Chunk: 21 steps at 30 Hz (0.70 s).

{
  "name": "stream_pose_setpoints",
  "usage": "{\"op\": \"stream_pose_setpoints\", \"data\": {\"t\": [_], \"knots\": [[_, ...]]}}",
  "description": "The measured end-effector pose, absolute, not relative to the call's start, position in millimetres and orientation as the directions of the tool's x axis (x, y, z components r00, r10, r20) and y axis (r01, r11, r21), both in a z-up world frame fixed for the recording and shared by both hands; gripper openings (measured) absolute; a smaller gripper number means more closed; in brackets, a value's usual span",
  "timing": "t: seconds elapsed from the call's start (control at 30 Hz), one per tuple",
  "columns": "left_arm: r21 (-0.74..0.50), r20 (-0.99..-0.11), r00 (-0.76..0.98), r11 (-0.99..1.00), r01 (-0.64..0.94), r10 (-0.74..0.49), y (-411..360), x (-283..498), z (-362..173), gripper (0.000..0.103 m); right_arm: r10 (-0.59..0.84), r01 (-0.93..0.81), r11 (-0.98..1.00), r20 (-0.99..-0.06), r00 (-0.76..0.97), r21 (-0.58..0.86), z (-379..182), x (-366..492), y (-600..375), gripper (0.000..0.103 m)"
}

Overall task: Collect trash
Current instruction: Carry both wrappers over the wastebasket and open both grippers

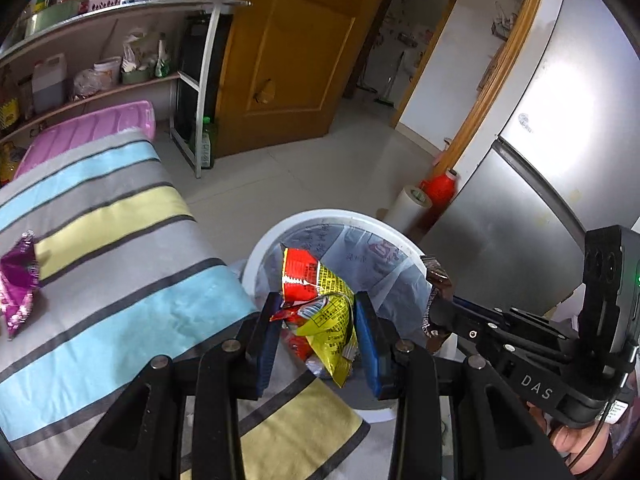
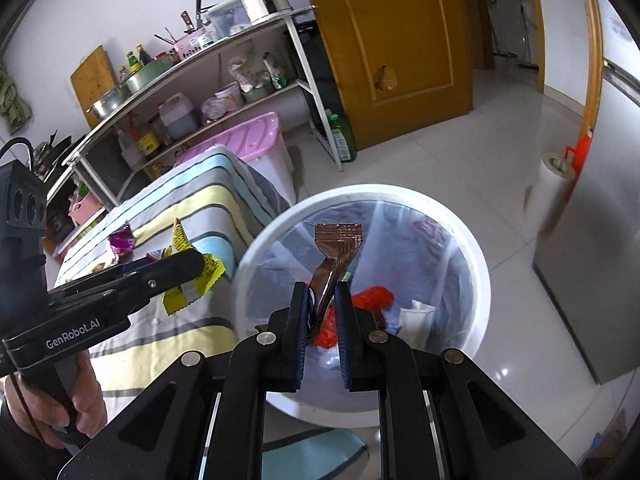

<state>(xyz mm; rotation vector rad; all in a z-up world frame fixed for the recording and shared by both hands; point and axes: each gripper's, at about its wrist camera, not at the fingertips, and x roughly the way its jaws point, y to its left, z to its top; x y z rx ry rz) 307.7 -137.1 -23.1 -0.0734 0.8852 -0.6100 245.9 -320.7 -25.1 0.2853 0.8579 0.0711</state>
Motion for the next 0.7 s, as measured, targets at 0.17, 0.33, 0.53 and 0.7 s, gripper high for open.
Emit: {"op": "stream_pose_setpoints", "data": {"t": [0.17, 0.33, 0.53, 0.7], "knots": [[-0.308, -0.718, 0.457, 0.828, 0.468, -0.525, -143.9, 311.6, -31.1, 0.038, 0.182, 0.056, 0.958, -0.745, 0.642, 0.283, -33.1, 252.1, -326.4, 0.014], [-0.316, -0.729, 0.445, 0.832, 0.455, -0.52, -149.1, 317.5, -35.0, 0.039, 0.186, 0.071, 0.952, -0.746, 0.639, 0.298, -39.3, 253.8, -334.3, 0.015], [-0.332, -0.731, 0.432, 0.829, 0.451, -0.528, -151.2, 320.1, -37.6, 0.045, 0.186, 0.082, 0.948, -0.745, 0.641, 0.307, -42.3, 252.5, -337.9, 0.023], [-0.336, -0.72, 0.445, 0.828, 0.448, -0.533, -144.1, 317.1, -32.4, 0.045, 0.189, 0.079, 0.946, -0.733, 0.654, 0.314, -37.7, 248.7, -337.9, 0.024]]}}
